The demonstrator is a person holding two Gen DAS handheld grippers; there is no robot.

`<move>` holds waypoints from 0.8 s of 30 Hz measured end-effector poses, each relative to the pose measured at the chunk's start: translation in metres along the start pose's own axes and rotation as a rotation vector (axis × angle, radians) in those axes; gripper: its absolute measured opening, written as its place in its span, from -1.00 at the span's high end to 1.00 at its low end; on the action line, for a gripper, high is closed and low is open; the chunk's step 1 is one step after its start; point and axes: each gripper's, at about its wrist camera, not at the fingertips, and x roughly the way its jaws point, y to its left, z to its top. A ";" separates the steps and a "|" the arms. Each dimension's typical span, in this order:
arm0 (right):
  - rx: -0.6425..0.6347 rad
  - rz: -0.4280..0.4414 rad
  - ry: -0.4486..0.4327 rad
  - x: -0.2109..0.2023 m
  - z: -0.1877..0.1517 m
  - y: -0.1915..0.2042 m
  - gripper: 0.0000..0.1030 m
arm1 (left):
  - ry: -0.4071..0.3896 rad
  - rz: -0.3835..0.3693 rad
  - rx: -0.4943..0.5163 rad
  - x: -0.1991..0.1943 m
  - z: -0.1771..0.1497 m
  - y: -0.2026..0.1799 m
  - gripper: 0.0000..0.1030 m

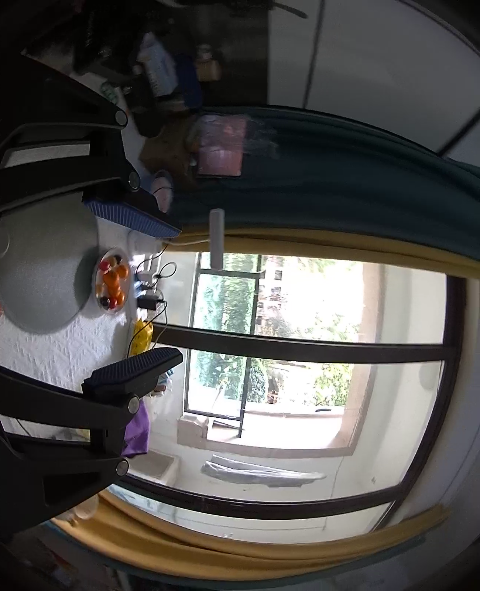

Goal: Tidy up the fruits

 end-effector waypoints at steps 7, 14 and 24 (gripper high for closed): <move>-0.003 0.007 -0.001 -0.001 -0.003 0.004 -0.29 | -0.008 0.020 -0.011 -0.001 -0.001 0.001 -0.77; 0.000 0.020 0.023 0.004 -0.005 0.005 -0.30 | -0.011 0.057 -0.022 -0.003 -0.001 0.003 -0.78; 0.008 0.019 0.026 0.003 -0.003 0.004 -0.30 | 0.004 0.034 -0.025 -0.003 -0.001 -0.001 -0.78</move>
